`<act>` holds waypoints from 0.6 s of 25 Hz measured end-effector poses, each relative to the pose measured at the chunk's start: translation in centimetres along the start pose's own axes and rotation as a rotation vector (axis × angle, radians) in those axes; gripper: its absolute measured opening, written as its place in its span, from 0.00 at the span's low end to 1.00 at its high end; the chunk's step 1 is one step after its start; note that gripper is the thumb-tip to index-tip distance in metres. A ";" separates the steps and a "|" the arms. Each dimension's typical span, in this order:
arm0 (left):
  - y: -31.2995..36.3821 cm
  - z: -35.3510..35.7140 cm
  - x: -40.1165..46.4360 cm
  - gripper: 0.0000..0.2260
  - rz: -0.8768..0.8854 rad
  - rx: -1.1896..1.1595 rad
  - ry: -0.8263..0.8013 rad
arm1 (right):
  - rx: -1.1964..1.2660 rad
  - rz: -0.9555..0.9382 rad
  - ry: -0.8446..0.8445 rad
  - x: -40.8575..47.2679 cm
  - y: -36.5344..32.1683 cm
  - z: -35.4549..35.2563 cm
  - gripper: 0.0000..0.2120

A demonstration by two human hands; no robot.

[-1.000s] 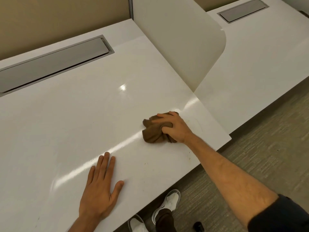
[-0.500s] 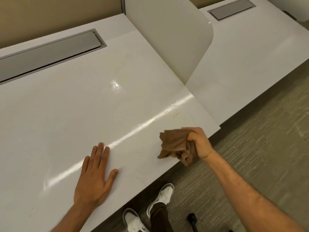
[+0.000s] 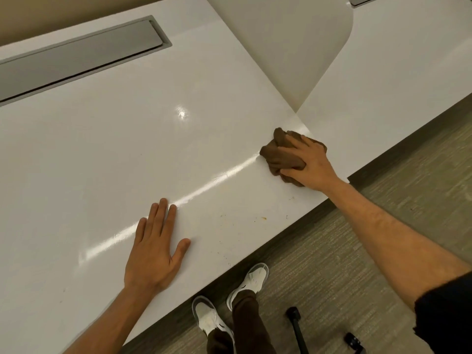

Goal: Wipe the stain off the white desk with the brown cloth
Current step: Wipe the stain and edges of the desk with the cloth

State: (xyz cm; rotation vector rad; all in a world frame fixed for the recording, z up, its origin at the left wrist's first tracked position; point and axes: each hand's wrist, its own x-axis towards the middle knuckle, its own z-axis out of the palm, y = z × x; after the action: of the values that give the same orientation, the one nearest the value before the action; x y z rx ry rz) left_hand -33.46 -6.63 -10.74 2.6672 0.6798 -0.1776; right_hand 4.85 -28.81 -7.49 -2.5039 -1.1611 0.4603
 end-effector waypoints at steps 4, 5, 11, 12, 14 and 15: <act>0.1 -0.2 0.0 0.37 -0.014 0.004 -0.025 | 0.057 -0.008 0.016 -5.2 -2.5 2.4 0.23; 0.2 -0.3 0.1 0.37 -0.014 0.004 -0.033 | 0.070 0.036 0.017 -6.3 -3.9 3.5 0.23; 0.5 -0.9 -0.2 0.40 0.005 -0.080 -0.021 | 0.007 -0.047 0.051 -11.2 -15.2 11.9 0.25; 0.4 -0.9 -0.3 0.40 0.005 -0.119 -0.005 | 0.004 -0.070 0.055 -11.6 -16.8 13.0 0.26; 0.3 -0.8 -0.5 0.38 0.003 -0.214 0.034 | 0.001 -0.114 0.041 -12.9 -19.5 15.0 0.28; 0.2 -0.8 -0.5 0.36 -0.001 -0.261 0.047 | -0.005 -0.153 0.021 -13.8 -20.6 15.8 0.27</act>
State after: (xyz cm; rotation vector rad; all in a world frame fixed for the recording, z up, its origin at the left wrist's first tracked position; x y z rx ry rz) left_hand -33.80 -6.69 -9.87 2.4280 0.6696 -0.0236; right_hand -24.02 -24.30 -10.59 -2.3959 -1.3349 0.3897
